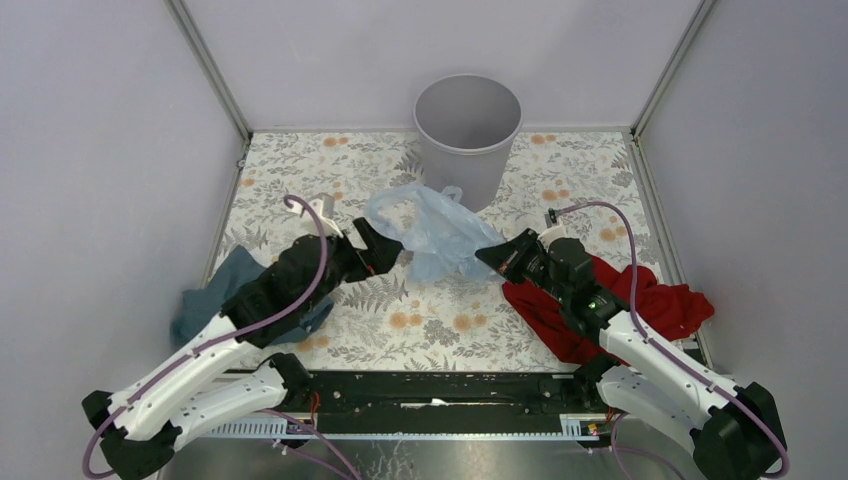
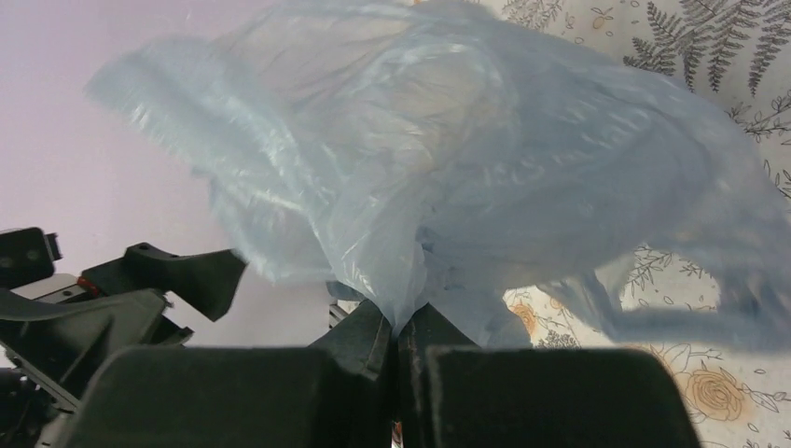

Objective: Put the trash bags into the trash bin

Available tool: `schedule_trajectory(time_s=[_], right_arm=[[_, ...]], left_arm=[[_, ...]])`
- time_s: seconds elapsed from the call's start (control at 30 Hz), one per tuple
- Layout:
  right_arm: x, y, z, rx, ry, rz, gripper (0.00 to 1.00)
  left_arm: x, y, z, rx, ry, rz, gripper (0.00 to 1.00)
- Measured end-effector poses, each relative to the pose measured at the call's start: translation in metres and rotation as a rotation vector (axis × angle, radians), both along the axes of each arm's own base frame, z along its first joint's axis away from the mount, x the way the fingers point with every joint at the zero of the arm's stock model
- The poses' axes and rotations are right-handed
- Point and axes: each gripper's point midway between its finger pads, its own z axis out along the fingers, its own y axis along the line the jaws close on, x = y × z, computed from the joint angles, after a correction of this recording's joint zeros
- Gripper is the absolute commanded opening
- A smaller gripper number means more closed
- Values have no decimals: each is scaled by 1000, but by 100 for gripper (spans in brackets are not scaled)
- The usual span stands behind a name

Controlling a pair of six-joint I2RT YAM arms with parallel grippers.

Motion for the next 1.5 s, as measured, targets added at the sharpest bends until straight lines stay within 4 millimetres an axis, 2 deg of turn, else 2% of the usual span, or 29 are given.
schedule_trajectory(time_s=[0.07, 0.17, 0.33, 0.47, 0.57, 0.63, 0.7, 0.73, 0.87, 0.97, 1.1, 1.27, 1.4, 1.5], right_arm=[[-1, -1, -3, -10, 8, 1, 0], [-2, -1, -6, -18, 16, 3, 0], [-4, 0, -3, -19, 23, 16, 0], [-6, 0, 8, -14, 3, 22, 0], [-7, -1, 19, -3, -21, 23, 0], [-8, -2, 22, -1, -29, 24, 0], [-9, -2, 23, -1, -27, 28, 0], [-9, -1, 22, -3, -25, 31, 0], [-11, -2, 20, -7, -7, 28, 0], [-10, -3, 20, 17, 19, 9, 0], [-4, -1, 26, 125, 71, -28, 0], [11, 1, 38, 351, 165, -59, 0], [9, 0, 55, 530, 213, -36, 0], [5, 2, 68, 635, 240, 11, 0]], left_arm=[[-4, -11, -16, -17, 32, -45, 99], [-7, -30, -28, -66, 63, -114, 97], [3, -54, -42, -83, 101, -144, 99], [12, -66, -47, -97, 111, -154, 98], [18, -70, -43, -124, 99, -146, 89], [25, -71, -41, -136, 87, -131, 74], [32, -70, -42, -148, 82, -113, 51], [36, -68, -44, -148, 76, -106, 43], [39, -58, -69, -125, 108, -75, 27], [31, -50, -96, -97, 147, -68, 18], [12, -33, -135, -65, 213, -55, 11], [-3, -14, -176, -16, 285, -16, 6], [-1, 0, -193, 20, 309, 31, 5], [9, 10, -201, 37, 323, 74, 1]])
